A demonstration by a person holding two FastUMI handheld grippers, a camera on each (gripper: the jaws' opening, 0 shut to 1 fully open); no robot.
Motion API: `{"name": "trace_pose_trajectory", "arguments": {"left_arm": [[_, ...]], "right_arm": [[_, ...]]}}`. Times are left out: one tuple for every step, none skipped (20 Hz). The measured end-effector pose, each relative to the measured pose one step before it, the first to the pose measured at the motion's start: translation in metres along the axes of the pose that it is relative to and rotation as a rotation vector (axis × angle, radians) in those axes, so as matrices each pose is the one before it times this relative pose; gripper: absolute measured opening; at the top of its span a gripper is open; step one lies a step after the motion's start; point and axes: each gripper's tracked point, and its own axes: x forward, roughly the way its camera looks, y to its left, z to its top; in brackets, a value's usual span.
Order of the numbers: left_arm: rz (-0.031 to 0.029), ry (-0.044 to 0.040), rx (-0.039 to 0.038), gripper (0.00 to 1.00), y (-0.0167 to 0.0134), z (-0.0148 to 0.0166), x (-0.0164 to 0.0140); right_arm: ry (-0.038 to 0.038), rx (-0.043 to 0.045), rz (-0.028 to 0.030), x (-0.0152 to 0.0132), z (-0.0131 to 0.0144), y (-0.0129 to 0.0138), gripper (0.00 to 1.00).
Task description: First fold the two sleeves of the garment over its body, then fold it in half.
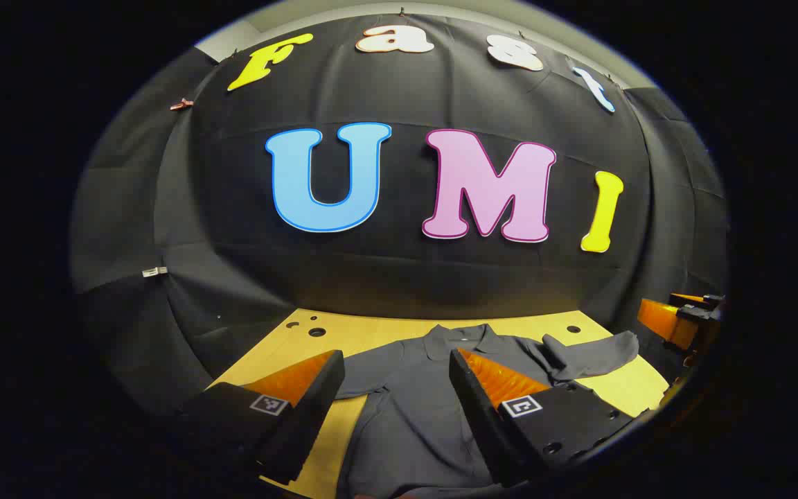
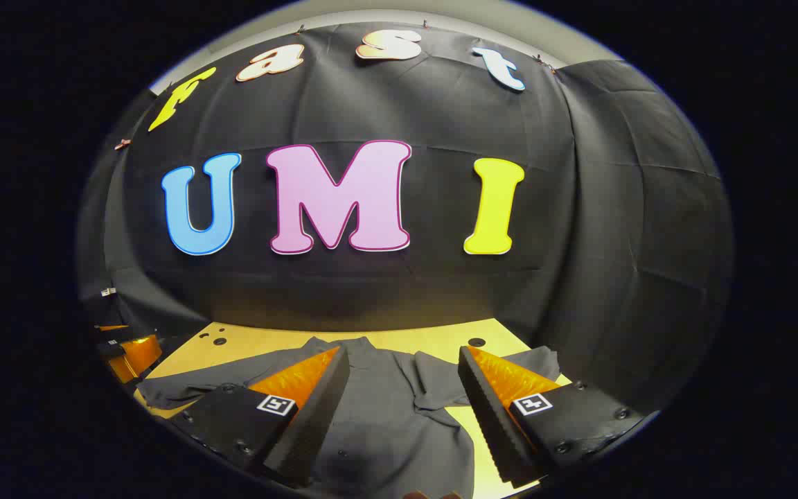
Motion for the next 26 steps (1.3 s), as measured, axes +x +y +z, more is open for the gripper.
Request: {"name": "trace_pose_trajectory", "arguments": {"left_arm": [[0.00134, -0.00178, 0.00298, 0.96, -0.00018, -0.00005, 0.00171], [0.00203, 0.00148, 0.00285, 0.96, 0.00002, 0.0006, 0.00104], [0.00156, 0.00223, -0.00043, 0.96, -0.0002, -0.00173, 0.00051], [0.00005, 0.00371, -0.00272, 0.96, -0.00056, -0.00081, 0.00061], [0.00091, 0.00368, -0.00195, 0.96, -0.0003, -0.00187, -0.00001], [0.00338, 0.00371, -0.00124, 0.96, 0.00098, -0.00006, 0.00076], [0.00579, 0.00268, -0.00188, 0.96, 0.00114, -0.00106, 0.00036], [0.00526, 0.00282, -0.00176, 0.96, 0.00068, -0.00035, 0.00013], [0.00531, 0.00228, -0.00155, 0.96, 0.00069, -0.00131, -0.0004], [0.00552, 0.00256, -0.00067, 0.96, 0.0009, 0.00016, -0.0008], [0.0054, 0.00294, -0.00011, 0.96, -0.00006, -0.00178, -0.00065], [0.00321, 0.00083, -0.00023, 0.96, -0.00073, -0.00042, -0.00043], [0.00214, -0.00033, 0.00045, 0.96, -0.00087, -0.0004, 0.00008], [0.00339, -0.00159, 0.00116, 0.96, -0.0004, 0.00086, -0.00009], [0.00482, -0.00288, -0.00076, 0.96, -0.00016, -0.00064, -0.00075], [0.00765, 0.001, -0.00157, 0.96, -0.0002, 0.00036, 0.00057], [0.00613, 0.00401, -0.002, 0.96, 0.00055, -0.00222, -0.00107], [0.00576, 0.00436, -0.00383, 0.96, -0.00019, -0.00094, -0.00024], [0.00907, 0.00547, -0.00425, 0.96, -0.00061, -0.00223, -0.0001], [0.01074, 0.00689, -0.00414, 0.96, -0.00034, -0.00173, 0.00042], [0.00922, 0.00613, -0.00576, 0.96, -0.00006, -0.00292, -0.00048], [0.00699, 0.00382, -0.0068, 0.96, -0.00157, -0.00081, -0.00031], [0.00644, 0.00303, -0.00568, 0.96, -0.00168, -0.00249, -0.00019], [0.00657, 0.00121, -0.00192, 0.96, -0.00127, -0.00057, -0.00042], [0.00903, -0.0022, 0.00064, 0.96, -0.00058, -0.00201, -0.00035], [0.0102, -0.00447, 0.00147, 0.96, -0.0001, -0.0006, -0.00037]], "right_arm": [[0.00289, 0.00657, -0.00233, 0.00218, -0.00017, -0.00239, 0.98], [0.00143, 0.00703, -0.00186, 0.00303, -0.00079, -0.00098, 0.98], [0.00098, 0.0041, -0.00146, 0.00131, -0.00001, -0.00119, 0.98], [0.00093, 0.00041, 0.00024, 0.00096, -0.00067, -0.00091, 0.98], [0.00155, -0.00224, 0.00017, 0.00219, -0.00021, -0.00037, 0.98], [0.00127, -0.00194, 0.00197, 0.00167, -0.00107, -0.00013, 0.98], [0.00298, -0.00321, 0.00249, 0.001, -0.00065, 0.00028, 0.98], [0.00364, -0.0068, 0.00252, 0.0016, -0.00146, -0.00052, 0.98], [0.00146, -0.00688, 0.00446, 0.00145, -0.00103, -0.00012, 0.98], [0.00215, -0.00329, 0.00435, 0.00154, -0.00033, -0.0001, 0.98], [0.00267, 0.00344, 0.00422, 0.00109, -0.00026, -0.00086, 0.98], [0.00302, 0.00545, 0.00294, 0.0019, -0.00143, -0.00107, 0.98], [0.00598, 0.00449, -0.00023, 0.00137, -0.00073, -0.00239, 0.98], [0.00201, 0.00145, -0.00188, 0.00103, -0.00126, -0.00267, 0.98], [0.0038, 0.00169, -0.00603, 0.00138, -0.00083, -0.00374, 0.98], [0.00084, 0.00134, -0.00045, 0.00131, -0.00054, -0.00262, 0.98], [0.00023, 0.00213, -0.00263, 0.00189, -0.0001, -0.00445, 0.98], [0.00038, 0.0013, -0.00381, 0.0019, -0.00069, -0.004, 0.98], [-0.00023, 0.00082, -0.00488, 0.00188, -0.00024, -0.00533, 0.98], [0.00097, 0.002, -0.0037, 0.00241, -0.00042, -0.00462, 0.98], [0.00463, 0.00249, -0.00022, 0.00316, -0.00067, -0.0045, 0.98], [0.0081, 0.00249, -0.00142, 0.00252, -0.00205, -0.00408, 0.98], [0.00524, 0.00392, -0.00048, 0.00236, -0.00149, -0.00462, 0.98], [0.00366, 0.00258, -0.00097, 0.0035, -0.00112, -0.00485, 0.98], [0.00355, 0.00014, -0.00344, 0.00442, -0.00144, -0.00698, 0.98], [0.00189, -0.00214, -0.00412, 0.00448, -0.00246, -0.00603, 0.98]]}}
